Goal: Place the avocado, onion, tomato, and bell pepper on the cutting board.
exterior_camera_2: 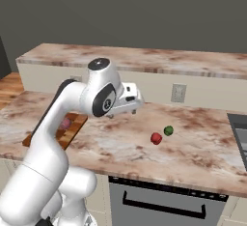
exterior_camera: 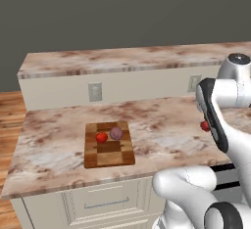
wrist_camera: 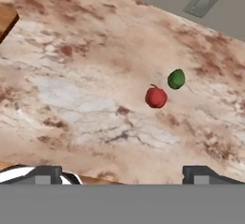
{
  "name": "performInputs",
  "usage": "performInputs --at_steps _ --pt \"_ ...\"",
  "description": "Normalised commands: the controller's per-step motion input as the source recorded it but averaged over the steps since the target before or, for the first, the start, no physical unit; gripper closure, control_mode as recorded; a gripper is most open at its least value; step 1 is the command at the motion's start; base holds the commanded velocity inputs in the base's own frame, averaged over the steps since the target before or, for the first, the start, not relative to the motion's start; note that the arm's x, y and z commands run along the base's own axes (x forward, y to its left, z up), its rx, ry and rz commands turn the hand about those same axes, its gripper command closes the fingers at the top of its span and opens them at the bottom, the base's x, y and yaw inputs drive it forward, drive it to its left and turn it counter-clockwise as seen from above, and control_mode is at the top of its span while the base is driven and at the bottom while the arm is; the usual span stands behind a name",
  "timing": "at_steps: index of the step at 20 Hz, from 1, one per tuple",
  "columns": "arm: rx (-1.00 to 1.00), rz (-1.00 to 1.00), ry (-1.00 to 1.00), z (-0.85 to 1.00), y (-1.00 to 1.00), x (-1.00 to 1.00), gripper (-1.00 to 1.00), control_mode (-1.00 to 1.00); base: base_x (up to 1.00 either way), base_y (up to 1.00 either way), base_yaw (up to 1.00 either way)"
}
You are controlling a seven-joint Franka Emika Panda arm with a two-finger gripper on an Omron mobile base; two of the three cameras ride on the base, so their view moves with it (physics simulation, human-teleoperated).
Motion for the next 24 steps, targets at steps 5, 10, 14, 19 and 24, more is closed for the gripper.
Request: performInputs --at_steps 5,10,14,19,24 --pt "0.0 -0.16 0.0 0.0 -0.21 0.58 -1.0 -1.0 0.0 0.0 0.0" --pt "0.04 0.0 0.04 -0.08 -0.29 0.45 -1.0 -1.0 0.0 0.0 0.0" --pt "0.08 0.0 0.09 -0.23 -0.28 0.53 -1.0 -1.0 0.0 0.0 0.0" --pt "0.05 0.0 0.07 -0.24 -0.2 0.37 -1.0 -1.0 0.0 0.0 0.0" --pt "0.01 -0.02 0.05 -0.21 -0.17 0.21 -1.0 -1.0 0.0 0.0 0.0"
